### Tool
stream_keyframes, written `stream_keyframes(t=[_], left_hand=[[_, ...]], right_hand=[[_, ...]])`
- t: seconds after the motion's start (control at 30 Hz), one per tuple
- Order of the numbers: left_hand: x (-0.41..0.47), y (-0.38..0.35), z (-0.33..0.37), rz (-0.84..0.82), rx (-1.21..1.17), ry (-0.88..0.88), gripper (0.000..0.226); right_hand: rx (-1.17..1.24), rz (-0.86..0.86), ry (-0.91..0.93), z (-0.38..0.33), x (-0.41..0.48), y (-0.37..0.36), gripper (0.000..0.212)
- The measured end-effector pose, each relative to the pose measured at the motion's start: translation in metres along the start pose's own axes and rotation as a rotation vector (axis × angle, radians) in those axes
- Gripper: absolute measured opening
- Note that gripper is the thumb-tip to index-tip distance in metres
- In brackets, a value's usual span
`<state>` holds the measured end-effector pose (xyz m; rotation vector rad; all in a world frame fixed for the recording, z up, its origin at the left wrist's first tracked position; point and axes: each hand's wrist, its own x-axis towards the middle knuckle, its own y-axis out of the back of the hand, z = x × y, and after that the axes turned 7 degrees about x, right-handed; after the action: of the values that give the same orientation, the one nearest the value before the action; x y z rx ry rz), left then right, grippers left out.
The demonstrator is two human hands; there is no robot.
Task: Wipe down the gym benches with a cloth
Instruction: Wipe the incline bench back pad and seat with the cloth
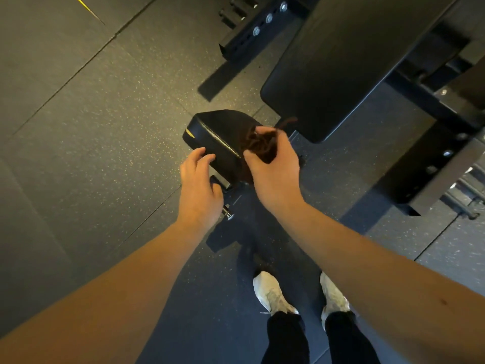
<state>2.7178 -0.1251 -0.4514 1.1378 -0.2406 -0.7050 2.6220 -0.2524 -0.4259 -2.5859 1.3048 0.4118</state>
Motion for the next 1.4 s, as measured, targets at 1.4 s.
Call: stream_keyframes(t=[1.4], left_hand=[[0.023,0.062,-0.022,-0.051,-0.002,0.478,0.044]], right_hand=[[-1.283,-0.965,0.916,0.002,0.092,-0.071,0.038]])
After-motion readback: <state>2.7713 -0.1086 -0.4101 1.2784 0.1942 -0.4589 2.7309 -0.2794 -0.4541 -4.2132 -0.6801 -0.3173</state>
